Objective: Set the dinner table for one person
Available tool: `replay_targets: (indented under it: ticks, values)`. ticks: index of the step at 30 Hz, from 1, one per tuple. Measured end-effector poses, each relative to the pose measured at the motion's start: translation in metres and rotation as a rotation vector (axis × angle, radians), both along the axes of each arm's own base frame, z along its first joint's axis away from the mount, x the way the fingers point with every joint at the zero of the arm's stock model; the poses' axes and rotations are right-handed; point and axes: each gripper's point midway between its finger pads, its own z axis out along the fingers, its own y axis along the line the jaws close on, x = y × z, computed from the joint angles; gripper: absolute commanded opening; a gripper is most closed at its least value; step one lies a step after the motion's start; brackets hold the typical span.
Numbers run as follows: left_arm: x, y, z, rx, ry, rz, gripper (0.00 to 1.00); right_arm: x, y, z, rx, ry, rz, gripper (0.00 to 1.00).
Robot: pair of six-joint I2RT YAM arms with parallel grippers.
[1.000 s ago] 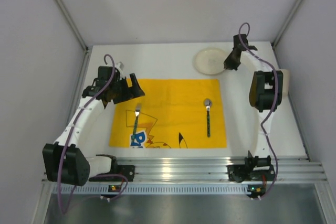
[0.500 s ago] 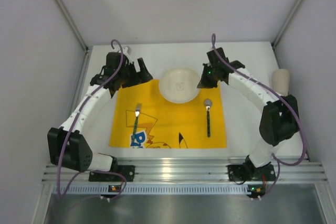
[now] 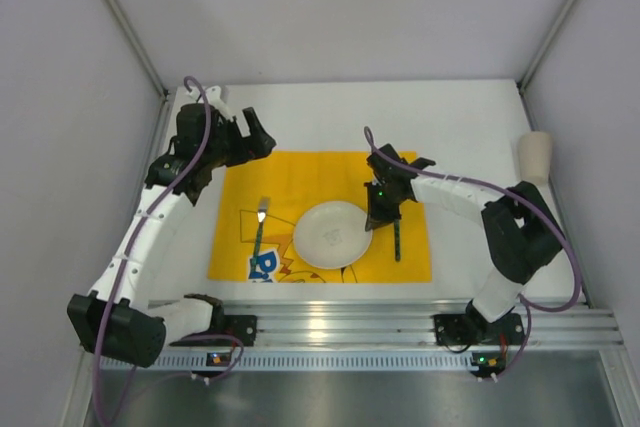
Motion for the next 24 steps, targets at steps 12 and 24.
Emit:
replay_targets:
  ticks: [12,24]
  values:
    - [-0.021,0.006,-0.009,0.012,0.032,0.003,0.99,0.014,0.011,-0.009,0.004,-0.041,0.019,0.55]
    - [-0.018,0.003,-0.024,0.024,0.057,-0.021,0.99,0.045,-0.029,0.046,-0.099,-0.207,0.055,0.98]
